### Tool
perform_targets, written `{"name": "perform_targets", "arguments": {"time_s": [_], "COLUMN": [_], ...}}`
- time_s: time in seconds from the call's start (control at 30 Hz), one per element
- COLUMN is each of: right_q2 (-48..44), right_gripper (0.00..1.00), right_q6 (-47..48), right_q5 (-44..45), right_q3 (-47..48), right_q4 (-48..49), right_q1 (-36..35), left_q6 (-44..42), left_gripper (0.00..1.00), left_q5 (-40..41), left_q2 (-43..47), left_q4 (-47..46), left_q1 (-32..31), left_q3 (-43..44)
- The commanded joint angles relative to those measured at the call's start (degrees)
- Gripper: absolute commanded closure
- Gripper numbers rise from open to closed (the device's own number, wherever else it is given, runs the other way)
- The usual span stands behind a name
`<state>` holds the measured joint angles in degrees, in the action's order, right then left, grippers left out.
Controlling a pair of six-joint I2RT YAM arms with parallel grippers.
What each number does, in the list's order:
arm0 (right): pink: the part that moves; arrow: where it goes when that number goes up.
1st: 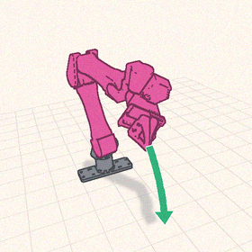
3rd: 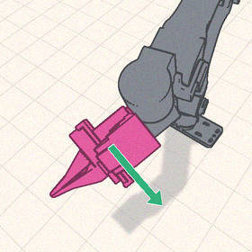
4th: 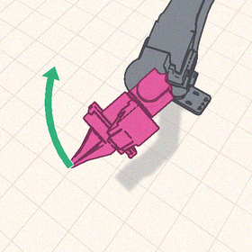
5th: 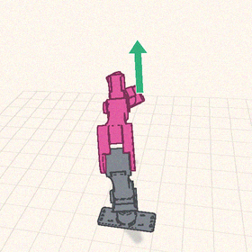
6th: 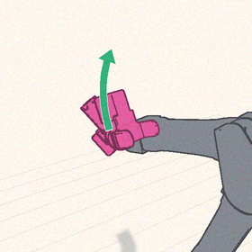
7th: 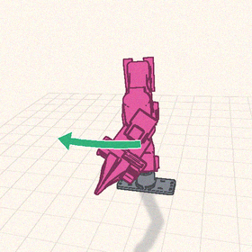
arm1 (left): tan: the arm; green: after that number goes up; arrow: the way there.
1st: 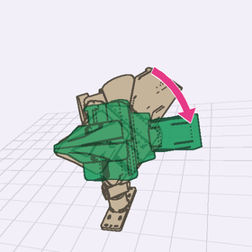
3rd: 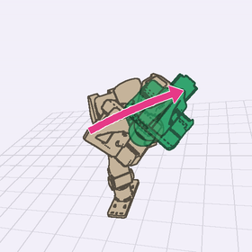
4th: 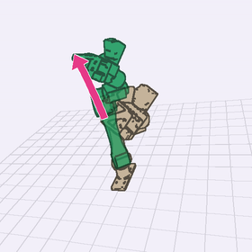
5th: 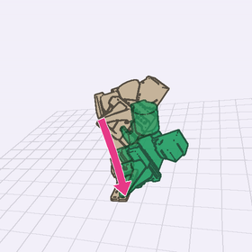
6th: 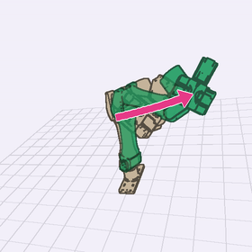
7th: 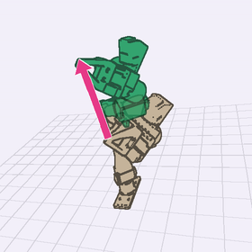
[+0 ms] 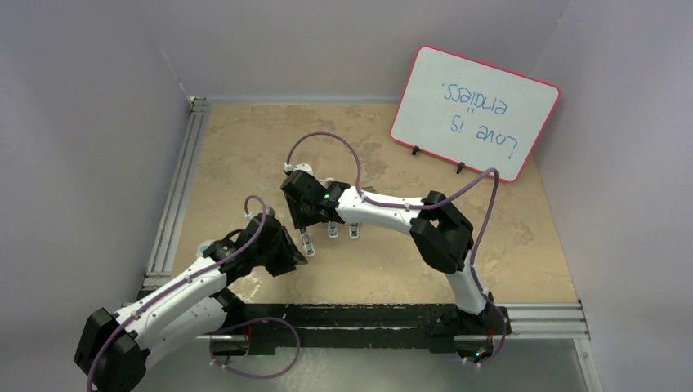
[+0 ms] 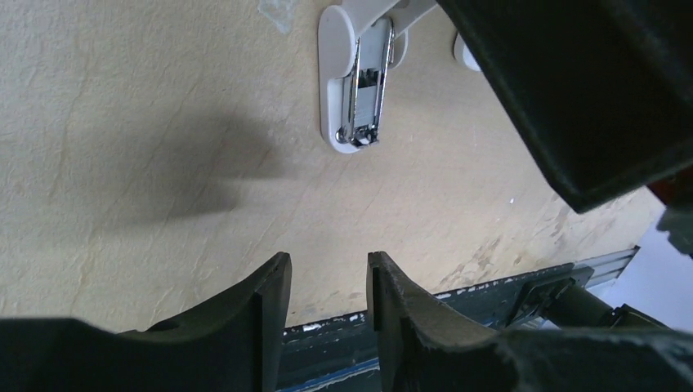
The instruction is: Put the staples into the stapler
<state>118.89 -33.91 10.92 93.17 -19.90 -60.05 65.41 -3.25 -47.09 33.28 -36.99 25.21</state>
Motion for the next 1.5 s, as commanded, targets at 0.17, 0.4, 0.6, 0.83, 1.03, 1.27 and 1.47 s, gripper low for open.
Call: {"name": "perform_targets", "arguments": {"time_s": [0.17, 0.4, 0.6, 0.83, 1.03, 1.27, 1.47], "right_q2": [-2.6, -2.78, -1.95, -2.04, -1.97, -2.34, -2.79], "right_gripper": [0.66, 0.67, 0.67, 0.68, 0.68, 0.68, 0.68], "right_q6": [-0.97, -1.03, -1.32, -2.04, -2.03, -2.34, -2.78], "right_q5": [5.32, 8.57, 8.85, 7.87, 7.42, 7.25, 6.84], "right_q3": [1.35, 2.46, 3.32, 2.84, 2.79, 2.28, 0.88], "right_q4": [-0.41, -0.18, 0.21, 0.6, 0.74, 1.25, 1.65], "right_q1": [-0.23, -0.17, -0.13, -0.09, -0.14, -0.15, -0.15], "left_q6": [-4.28, -8.32, -10.06, -11.28, -11.71, -11.49, -11.71], "left_gripper": [0.65, 0.73, 0.82, 0.83, 0.91, 0.91, 0.9], "left_q5": [-5.64, -10.48, -13.9, -15.39, -15.31, -16.55, -16.62], "left_q2": [-1.91, -6.34, -13.06, -19.8, -23.31, -25.86, -27.65], "left_q4": [-7.06, -11.28, -19.02, -25.47, -27.38, -29.84, -31.16], "left_q1": [7.19, 13.49, 14.85, 15.77, 16.38, 17.28, 17.89], "left_q3": [-1.04, -0.82, -1.24, -1.61, -2.5, -2.91, -3.51]}}
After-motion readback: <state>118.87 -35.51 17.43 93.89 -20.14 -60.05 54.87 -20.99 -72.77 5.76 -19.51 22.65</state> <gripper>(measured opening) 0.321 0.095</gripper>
